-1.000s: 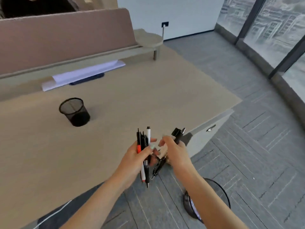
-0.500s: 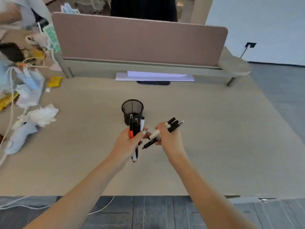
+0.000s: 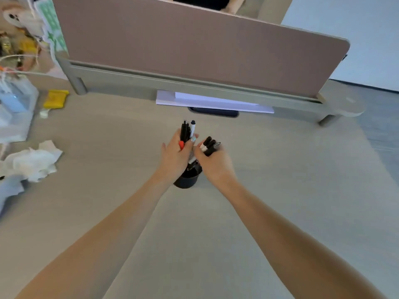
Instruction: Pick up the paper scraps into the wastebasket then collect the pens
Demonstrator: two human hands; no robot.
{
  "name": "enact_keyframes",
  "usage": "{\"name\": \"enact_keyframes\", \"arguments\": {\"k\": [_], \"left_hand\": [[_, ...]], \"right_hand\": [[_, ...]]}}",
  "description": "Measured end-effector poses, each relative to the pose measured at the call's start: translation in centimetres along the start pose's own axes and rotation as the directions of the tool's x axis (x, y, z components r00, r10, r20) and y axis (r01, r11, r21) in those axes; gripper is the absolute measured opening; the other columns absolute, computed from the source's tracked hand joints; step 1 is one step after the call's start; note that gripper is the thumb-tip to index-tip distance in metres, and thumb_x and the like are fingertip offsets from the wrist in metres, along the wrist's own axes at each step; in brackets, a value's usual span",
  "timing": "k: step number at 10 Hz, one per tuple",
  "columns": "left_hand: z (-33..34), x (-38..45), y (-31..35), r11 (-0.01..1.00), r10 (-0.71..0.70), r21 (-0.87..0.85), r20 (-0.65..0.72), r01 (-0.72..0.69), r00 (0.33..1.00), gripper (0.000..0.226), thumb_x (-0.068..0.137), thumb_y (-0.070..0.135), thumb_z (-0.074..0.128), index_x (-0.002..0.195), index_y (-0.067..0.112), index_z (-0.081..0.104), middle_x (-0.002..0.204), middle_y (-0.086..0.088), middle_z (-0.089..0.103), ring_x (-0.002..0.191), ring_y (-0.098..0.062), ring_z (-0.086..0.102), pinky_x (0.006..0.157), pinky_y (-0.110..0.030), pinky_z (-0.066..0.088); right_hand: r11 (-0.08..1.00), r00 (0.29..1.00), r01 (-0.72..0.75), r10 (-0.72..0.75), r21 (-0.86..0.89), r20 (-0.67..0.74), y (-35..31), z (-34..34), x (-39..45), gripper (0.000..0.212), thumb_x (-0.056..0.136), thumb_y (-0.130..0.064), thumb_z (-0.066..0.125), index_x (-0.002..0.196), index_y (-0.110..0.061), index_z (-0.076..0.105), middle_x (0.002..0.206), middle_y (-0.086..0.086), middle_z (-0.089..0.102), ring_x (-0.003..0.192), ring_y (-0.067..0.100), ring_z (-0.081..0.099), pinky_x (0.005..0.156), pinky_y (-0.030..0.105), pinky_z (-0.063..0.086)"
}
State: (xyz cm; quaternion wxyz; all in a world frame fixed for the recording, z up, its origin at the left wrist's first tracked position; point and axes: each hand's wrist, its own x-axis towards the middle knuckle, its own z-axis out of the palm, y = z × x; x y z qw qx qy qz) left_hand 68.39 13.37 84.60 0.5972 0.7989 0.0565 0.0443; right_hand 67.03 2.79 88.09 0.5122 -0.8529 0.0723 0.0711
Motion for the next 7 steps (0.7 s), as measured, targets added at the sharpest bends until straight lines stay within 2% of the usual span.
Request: {"name": "enact_keyframes", "arguments": {"k": [1, 2, 3, 4, 5, 6, 7], "left_hand": [[-0.4, 0.3, -3.2, 0.974, -0.082, 0.211, 0.002, 0.080, 0.997, 0.028, 0.096, 0.018, 0.042, 0.122, 0.018, 0.051, 0.122, 0.007, 0.055, 0.133, -0.015, 0.036, 0.112, -0.047, -0.010], [-0.6, 0.7, -4.9, 0.954, -0.113, 0.282, 0.017, 0.104, 0.993, 0.041, 0.095, 0.018, 0.045, 0.136, 0.018, 0.041, 0.141, 0.005, 0.042, 0.144, -0.013, 0.004, 0.111, -0.047, -0.014], [-0.6, 1.1, -5.6, 0.955, -0.156, 0.268, 0.078, 0.130, 0.985, 0.041, 0.094, 0.022, 0.047, 0.135, 0.021, 0.043, 0.142, 0.004, 0.043, 0.144, -0.012, 0.004, 0.111, -0.047, -0.011], [-0.8, 1.0, -5.8, 0.951, -0.139, 0.293, 0.110, 0.101, 0.984, 0.036, 0.092, 0.029, 0.049, 0.127, 0.023, 0.051, 0.132, 0.005, 0.051, 0.143, -0.018, 0.014, 0.114, -0.048, -0.002], [-1.7, 1.0, -6.5, 0.967, -0.067, 0.254, 0.215, 0.010, 0.974, 0.038, 0.079, 0.044, 0.045, 0.108, 0.025, 0.059, 0.108, 0.000, 0.062, 0.120, -0.029, 0.047, 0.103, -0.056, 0.030], [-2.7, 0.3, -5.7, 0.993, -0.041, 0.118, 0.288, 0.007, 0.957, 0.025, 0.079, 0.043, 0.050, 0.103, 0.045, 0.057, 0.095, 0.013, 0.068, 0.101, -0.009, 0.059, 0.094, -0.038, 0.044], [-3.6, -1.0, -3.7, 0.998, -0.065, 0.019, 0.362, 0.062, 0.930, 0.038, 0.086, 0.022, 0.059, 0.100, 0.055, 0.048, 0.090, 0.038, 0.061, 0.090, 0.021, 0.052, 0.080, -0.001, 0.037]], "right_hand": [[0.993, 1.000, 0.000, 0.003, -0.115, 0.025, 1.1, 2.0, 1.2, 0.027, 0.086, -0.023, 0.056, 0.060, -0.023, 0.048, 0.056, -0.004, 0.056, 0.044, 0.003, 0.047, 0.041, 0.017, 0.034], [0.966, 1.000, 0.003, 0.000, -0.259, 0.010, 1.6, 3.2, 2.1, 0.024, 0.085, -0.022, 0.054, 0.063, -0.021, 0.045, 0.063, -0.002, 0.053, 0.053, 0.012, 0.047, 0.047, 0.024, 0.034], [0.933, 1.000, -0.021, 0.025, -0.359, 0.008, 2.0, 3.5, 2.6, 0.012, 0.084, -0.023, 0.055, 0.075, -0.017, 0.050, 0.073, -0.001, 0.054, 0.064, 0.019, 0.052, 0.051, 0.026, 0.034], [0.938, 0.998, -0.026, 0.043, -0.345, 0.043, 2.5, 3.3, 3.0, 0.007, 0.081, -0.019, 0.060, 0.077, -0.017, 0.055, 0.078, -0.002, 0.053, 0.065, 0.016, 0.051, 0.054, 0.026, 0.036], [0.949, 0.993, -0.002, 0.038, -0.316, 0.108, 2.5, 3.0, 3.0, 0.024, 0.078, -0.015, 0.064, 0.101, -0.018, 0.059, 0.098, -0.001, 0.054, 0.082, 0.013, 0.052, 0.066, 0.026, 0.040], [0.969, 0.990, 0.004, 0.032, -0.248, 0.140, 2.5, 2.5, 2.0, 0.038, 0.078, -0.016, 0.064, 0.114, -0.022, 0.053, 0.106, -0.006, 0.047, 0.086, 0.011, 0.052, 0.069, 0.023, 0.040], [0.992, 0.999, -0.021, 0.025, -0.125, 0.035, 2.3, 1.6, 0.3, 0.033, 0.083, -0.020, 0.060, 0.115, -0.026, 0.052, 0.113, -0.008, 0.048, 0.078, 0.008, 0.058, 0.062, 0.021, 0.044]]}}
